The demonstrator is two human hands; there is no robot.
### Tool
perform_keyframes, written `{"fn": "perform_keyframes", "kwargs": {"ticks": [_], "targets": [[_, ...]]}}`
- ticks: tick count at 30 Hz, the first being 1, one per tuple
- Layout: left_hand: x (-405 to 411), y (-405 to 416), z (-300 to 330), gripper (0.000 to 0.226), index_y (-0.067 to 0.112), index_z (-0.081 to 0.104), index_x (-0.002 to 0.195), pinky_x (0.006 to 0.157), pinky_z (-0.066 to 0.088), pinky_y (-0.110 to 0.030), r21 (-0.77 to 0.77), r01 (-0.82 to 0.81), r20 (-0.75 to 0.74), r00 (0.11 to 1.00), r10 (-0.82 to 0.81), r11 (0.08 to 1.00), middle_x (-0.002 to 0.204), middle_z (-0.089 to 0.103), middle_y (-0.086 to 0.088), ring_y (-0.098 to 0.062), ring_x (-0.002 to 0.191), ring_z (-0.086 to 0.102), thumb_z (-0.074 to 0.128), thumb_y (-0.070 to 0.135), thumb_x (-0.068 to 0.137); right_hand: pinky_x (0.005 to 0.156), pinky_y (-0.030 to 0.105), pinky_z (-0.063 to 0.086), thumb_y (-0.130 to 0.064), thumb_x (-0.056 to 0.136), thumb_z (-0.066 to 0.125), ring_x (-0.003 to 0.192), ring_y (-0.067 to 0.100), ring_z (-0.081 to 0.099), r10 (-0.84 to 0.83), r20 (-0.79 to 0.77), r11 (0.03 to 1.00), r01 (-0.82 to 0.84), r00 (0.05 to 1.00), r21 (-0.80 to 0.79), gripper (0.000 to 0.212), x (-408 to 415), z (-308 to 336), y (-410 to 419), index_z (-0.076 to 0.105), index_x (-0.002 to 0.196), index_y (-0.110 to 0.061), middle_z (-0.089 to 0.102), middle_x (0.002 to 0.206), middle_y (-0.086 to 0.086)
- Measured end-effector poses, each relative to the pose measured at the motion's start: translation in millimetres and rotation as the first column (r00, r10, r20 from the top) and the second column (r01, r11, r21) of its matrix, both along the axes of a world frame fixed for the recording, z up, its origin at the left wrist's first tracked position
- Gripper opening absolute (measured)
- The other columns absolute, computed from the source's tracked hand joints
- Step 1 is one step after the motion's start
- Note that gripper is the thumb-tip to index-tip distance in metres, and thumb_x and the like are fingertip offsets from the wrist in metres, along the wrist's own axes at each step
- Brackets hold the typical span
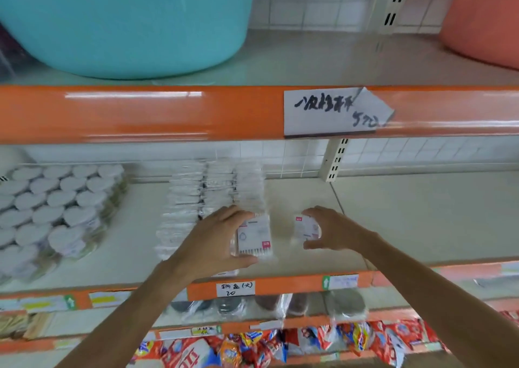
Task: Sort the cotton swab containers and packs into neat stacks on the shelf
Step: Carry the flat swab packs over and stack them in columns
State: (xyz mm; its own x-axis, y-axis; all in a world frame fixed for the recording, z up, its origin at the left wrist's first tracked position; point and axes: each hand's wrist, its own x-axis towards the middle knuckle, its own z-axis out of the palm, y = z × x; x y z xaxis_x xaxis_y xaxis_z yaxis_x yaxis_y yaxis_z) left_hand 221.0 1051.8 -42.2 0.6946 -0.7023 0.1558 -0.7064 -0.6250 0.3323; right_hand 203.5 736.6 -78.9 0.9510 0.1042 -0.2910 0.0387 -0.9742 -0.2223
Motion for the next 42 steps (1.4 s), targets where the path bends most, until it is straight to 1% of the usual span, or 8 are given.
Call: {"fn": "perform_keyframes", "kwargs": {"ticks": [6, 14, 19, 23, 26, 31, 35, 42], "targets": [[5, -6, 2, 0.085, 0.031, 0.042, 0.146, 0.102, 0.034, -0.014, -0.002, 0.025, 0.000, 1.000, -0.025, 1.000, 0.139, 0.044, 0.018, 0.000, 0.125, 0.040, 0.070, 0.069, 0.076, 0.112, 0.024, 0.032, -0.065, 0.080, 0.070, 0.140, 0.009, 0.038, 0.066, 0.131, 0.966, -0.097, 0.989, 0.241, 0.098, -10, 41, 24, 0.027, 0.157, -0.022, 0.035, 0.158, -0.008], [12, -30, 11, 0.082, 0.026, 0.049, 0.141, 0.092, 0.045, -0.023, -0.063, 0.100, 0.050, 0.994, -0.097, 0.993, 0.133, 0.052, 0.012, -0.004, 0.119, 0.045, 0.084, 0.052, 0.071, 0.088, 0.041, 0.059, -0.048, 0.071, 0.085, 0.092, 0.011, 0.071, -0.069, 0.051, 0.821, 0.028, 0.996, 0.570, 0.059, -18, 57, 58, 0.062, 0.124, -0.035, 0.072, 0.107, -0.005], [10, -31, 7, 0.098, 0.030, 0.030, 0.152, 0.096, 0.038, -0.003, -0.261, -0.124, -0.353, 0.935, 0.025, 0.957, 0.141, 0.043, 0.016, 0.001, 0.127, 0.044, 0.089, 0.030, 0.073, 0.074, 0.029, 0.060, -0.028, 0.081, 0.083, 0.086, 0.002, 0.071, -0.164, 0.139, 0.742, 0.030, 0.977, 0.670, 0.030, -17, 62, 51, 0.064, 0.104, -0.027, 0.068, 0.106, -0.016], [12, -31, 15, 0.044, 0.029, 0.064, 0.111, 0.083, 0.058, -0.028, -0.389, -0.310, -0.535, 0.843, 0.061, 0.868, 0.103, 0.073, 0.010, -0.008, 0.090, 0.071, 0.087, 0.021, 0.075, 0.074, 0.029, 0.061, -0.023, 0.083, 0.081, 0.089, 0.002, 0.072, -0.232, 0.151, 0.656, 0.040, 0.961, 0.754, 0.025, -17, 71, 47, 0.060, 0.097, -0.027, 0.068, 0.105, -0.014], [14, -33, 24, 0.031, 0.025, 0.068, 0.101, 0.076, 0.059, -0.029, -0.429, -0.340, -0.495, 0.863, 0.097, 0.837, 0.095, 0.071, 0.008, -0.010, 0.081, 0.072, 0.086, 0.022, 0.077, 0.079, 0.029, 0.061, -0.028, 0.082, 0.082, 0.092, 0.006, 0.072, -0.192, 0.146, 0.727, 0.041, 0.970, 0.686, 0.030, -18, 64, 43, 0.057, 0.100, -0.024, 0.069, 0.106, -0.013], [17, -36, 34, 0.026, 0.029, 0.068, 0.100, 0.071, 0.049, -0.015, -0.455, -0.318, -0.432, 0.895, 0.106, 0.832, 0.101, 0.068, 0.016, -0.006, 0.085, 0.069, 0.081, 0.017, 0.081, 0.095, 0.017, 0.048, -0.038, 0.081, 0.082, 0.110, -0.004, 0.055, -0.100, 0.346, 0.852, -0.100, 0.933, 0.515, 0.070, -24, 69, 49, 0.044, 0.139, -0.027, 0.058, 0.128, -0.011], [16, -44, 34, 0.028, 0.024, 0.070, 0.104, 0.078, 0.048, -0.012, -0.463, -0.272, -0.367, 0.925, 0.097, 0.844, 0.100, 0.069, 0.013, -0.002, 0.094, 0.066, 0.083, 0.017, 0.080, 0.082, -0.001, 0.041, -0.028, 0.091, 0.073, 0.091, -0.016, 0.053, -0.034, 0.435, 0.877, -0.181, 0.900, 0.444, 0.053, -22, 79, 63, 0.050, 0.139, -0.026, 0.065, 0.123, -0.010], [17, -32, 26, 0.042, 0.025, 0.063, 0.116, 0.090, 0.047, -0.010, -0.348, -0.229, -0.261, 0.955, 0.141, 0.909, 0.112, 0.067, 0.020, 0.011, 0.108, 0.059, 0.084, 0.030, 0.080, 0.075, 0.010, 0.054, -0.012, 0.090, 0.073, 0.091, 0.001, 0.068, -0.115, 0.427, 0.799, -0.172, 0.897, 0.577, 0.024, -17, 58, 64, 0.065, 0.112, -0.017, 0.069, 0.109, -0.004]]}}
